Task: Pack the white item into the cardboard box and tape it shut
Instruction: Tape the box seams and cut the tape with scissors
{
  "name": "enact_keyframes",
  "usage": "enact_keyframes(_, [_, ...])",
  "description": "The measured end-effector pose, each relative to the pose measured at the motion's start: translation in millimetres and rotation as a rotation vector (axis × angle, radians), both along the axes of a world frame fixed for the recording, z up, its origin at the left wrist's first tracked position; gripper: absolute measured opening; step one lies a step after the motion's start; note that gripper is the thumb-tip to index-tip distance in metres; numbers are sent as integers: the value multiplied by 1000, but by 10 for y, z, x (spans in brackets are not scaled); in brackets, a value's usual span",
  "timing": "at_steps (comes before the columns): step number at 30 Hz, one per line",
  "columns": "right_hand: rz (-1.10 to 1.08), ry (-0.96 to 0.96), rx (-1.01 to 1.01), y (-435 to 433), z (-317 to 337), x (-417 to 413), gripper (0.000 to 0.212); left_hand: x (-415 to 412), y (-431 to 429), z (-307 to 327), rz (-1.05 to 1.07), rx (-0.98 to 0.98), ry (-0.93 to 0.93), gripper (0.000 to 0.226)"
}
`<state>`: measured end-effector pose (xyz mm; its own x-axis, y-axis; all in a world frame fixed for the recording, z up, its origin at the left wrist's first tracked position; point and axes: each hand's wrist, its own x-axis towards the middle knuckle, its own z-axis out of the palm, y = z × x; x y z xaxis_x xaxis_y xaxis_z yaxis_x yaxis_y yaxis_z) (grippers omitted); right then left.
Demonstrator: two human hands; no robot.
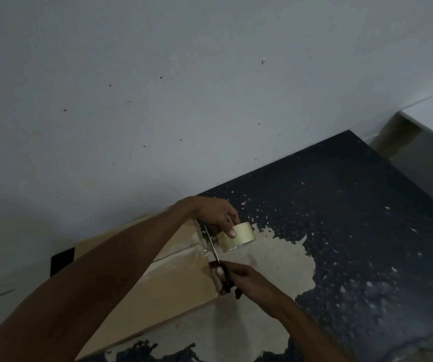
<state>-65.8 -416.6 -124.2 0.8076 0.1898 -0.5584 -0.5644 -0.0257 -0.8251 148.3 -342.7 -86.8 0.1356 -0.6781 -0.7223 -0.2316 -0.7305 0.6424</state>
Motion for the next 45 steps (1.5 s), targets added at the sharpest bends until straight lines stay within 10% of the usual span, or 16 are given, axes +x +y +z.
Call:
enact_keyframes(30, [-103,-6,-39,-327,-356,-192,34,-181,-188,-188,25,-132,-119,33])
enact_keyframes(45, [406,-107,-762,-591,-642,-498,50,-568,-288,-609,105,-28,-32,37])
